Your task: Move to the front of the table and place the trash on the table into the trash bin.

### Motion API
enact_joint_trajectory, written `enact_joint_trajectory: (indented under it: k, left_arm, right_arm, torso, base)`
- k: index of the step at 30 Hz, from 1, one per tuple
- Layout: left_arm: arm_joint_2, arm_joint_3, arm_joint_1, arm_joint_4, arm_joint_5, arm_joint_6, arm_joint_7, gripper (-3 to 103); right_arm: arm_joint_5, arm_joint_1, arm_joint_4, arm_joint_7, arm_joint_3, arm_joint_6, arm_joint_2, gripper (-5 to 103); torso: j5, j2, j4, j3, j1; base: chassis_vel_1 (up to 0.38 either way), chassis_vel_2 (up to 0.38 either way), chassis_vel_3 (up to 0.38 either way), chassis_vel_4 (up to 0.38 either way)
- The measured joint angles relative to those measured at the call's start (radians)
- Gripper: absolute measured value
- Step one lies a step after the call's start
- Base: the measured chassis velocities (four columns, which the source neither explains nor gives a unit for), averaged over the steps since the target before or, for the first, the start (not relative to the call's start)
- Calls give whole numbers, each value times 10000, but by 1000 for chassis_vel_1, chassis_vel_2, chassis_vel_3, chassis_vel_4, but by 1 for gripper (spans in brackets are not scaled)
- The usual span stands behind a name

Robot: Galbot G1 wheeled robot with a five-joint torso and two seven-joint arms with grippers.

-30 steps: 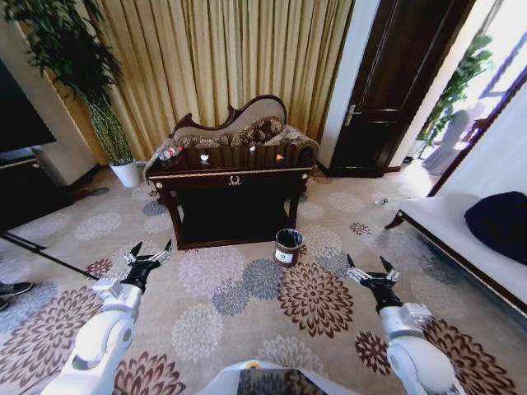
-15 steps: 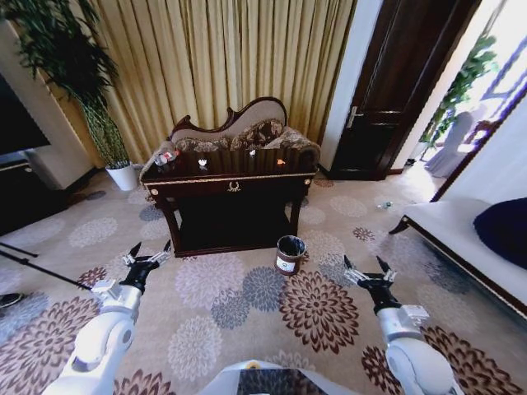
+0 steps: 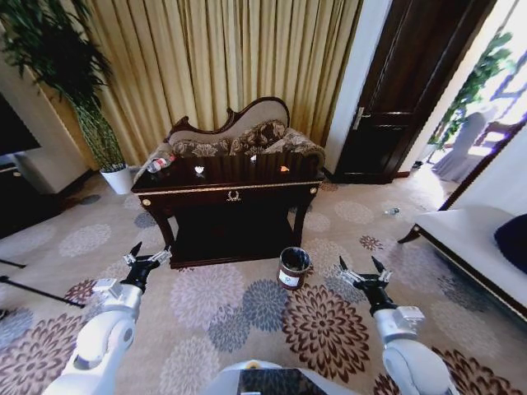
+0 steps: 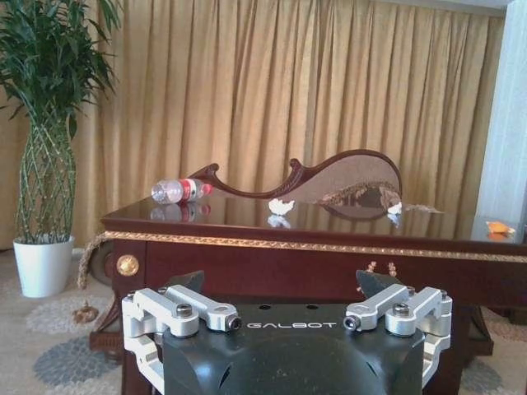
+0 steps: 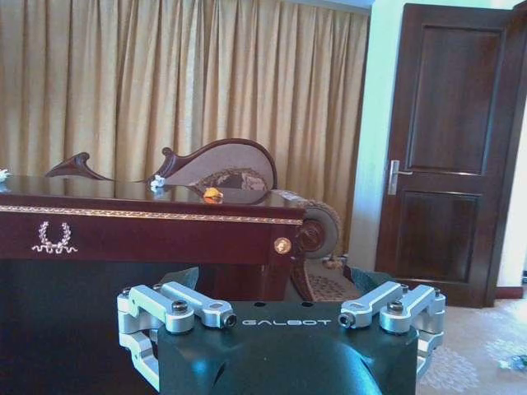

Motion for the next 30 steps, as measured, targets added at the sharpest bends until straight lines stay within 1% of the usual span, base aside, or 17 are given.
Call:
enact_joint_trajectory:
  k: [4,7,14,18,24,30]
  left_arm:
    - [2,79,-73,36,-1,-25,-6,100]
    - [0,198,-153,73,-4,-55,-37,100]
    - [-21,358,-196,76,5,-68,-61,100]
    - [-18,441,-222,69,93,-131,-63,100]
    - [-17,492,-208,9,235,-236,-74,100]
    - [-52,429,-7,-166,238,-266,-100,100]
  right_arm:
    - [-47,13,-39,-7,-44,0,20,100]
    - [-64,34,-77,-9,-51,0,29,100]
    - [-60,52,-162,-10,-35,12,28,100]
    - [-58,88,-236,-10,-31,48,28,100]
    - [-10,218,-275,-7,-43,70,8,100]
    - [277,425,147,61,-46,-189,-175,100]
  torso:
    - [3,1,1,-1,-1]
    - [1,0,-2,0,0]
    - [2,0,1,0,0]
    - [2,0,-2,-1,0]
    - [1,0,0,0,0]
    - [1,-1,-1,0,1]
  base:
    - [-160,182,187,-186]
    - [-177,170,167,-182]
    - [-174,185,194,-192]
    - [-191,182,175,-204]
    - [-174,181,181,-188]
    - [-162,159,158,-161]
